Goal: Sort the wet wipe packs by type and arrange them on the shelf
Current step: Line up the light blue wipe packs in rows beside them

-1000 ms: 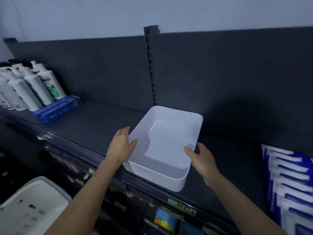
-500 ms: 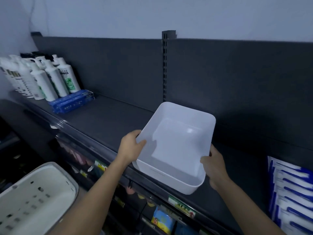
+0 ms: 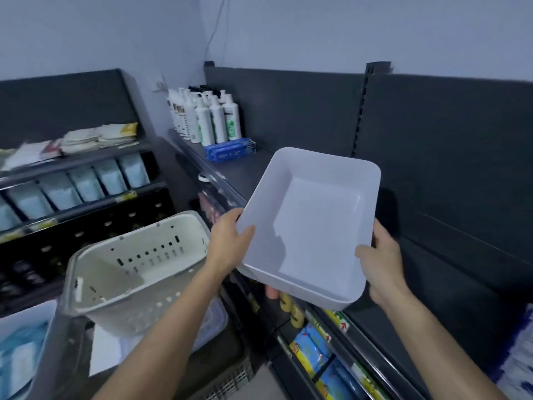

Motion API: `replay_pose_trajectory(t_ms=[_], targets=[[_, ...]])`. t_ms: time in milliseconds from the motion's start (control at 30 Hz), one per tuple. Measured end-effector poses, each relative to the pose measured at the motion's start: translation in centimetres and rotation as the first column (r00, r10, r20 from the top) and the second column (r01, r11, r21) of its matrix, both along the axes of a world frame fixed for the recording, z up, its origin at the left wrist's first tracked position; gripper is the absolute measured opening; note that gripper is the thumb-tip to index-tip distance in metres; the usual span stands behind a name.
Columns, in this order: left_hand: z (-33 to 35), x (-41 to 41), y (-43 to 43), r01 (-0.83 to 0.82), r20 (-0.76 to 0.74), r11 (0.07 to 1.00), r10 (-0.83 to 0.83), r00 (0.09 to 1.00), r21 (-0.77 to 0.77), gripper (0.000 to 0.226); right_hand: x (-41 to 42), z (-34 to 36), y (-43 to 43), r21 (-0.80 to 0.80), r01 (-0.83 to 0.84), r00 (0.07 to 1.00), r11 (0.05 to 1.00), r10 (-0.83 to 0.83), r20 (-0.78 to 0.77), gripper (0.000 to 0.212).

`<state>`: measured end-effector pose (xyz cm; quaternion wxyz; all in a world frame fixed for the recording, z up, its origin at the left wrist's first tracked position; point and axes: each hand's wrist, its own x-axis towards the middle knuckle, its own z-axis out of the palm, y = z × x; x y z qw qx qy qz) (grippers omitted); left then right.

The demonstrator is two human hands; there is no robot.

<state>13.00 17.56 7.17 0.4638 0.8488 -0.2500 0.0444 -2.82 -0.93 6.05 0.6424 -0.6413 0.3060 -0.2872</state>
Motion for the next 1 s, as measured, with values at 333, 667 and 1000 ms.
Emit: replay_pose_trajectory(t_ms=[333,667,1000], targets=[[0.3,-1.9,14.8,-0.310,0.067,0.950,0.312,0.948,-0.047,0.022,4.7,1.4,10.5,-0.095,-0.320,0.946,0.943,0.324,0.028,0.083],[-1.3,-4.5,31.5,-0.579,0.031,0.812,0.582,0.813,-0.068,0.021,9.1,0.7,25.6,-0.089,-0.529,0.840,0.844,0.535,0.083,0.077],[-5.4,-7.8,50.5,-0.744,-0.088,0.668,0.741,0.666,-0.008,0.024,12.0,-3.2,44.7,-0.139,-0.748,0.654,0.649,0.756,0.015,0.076]])
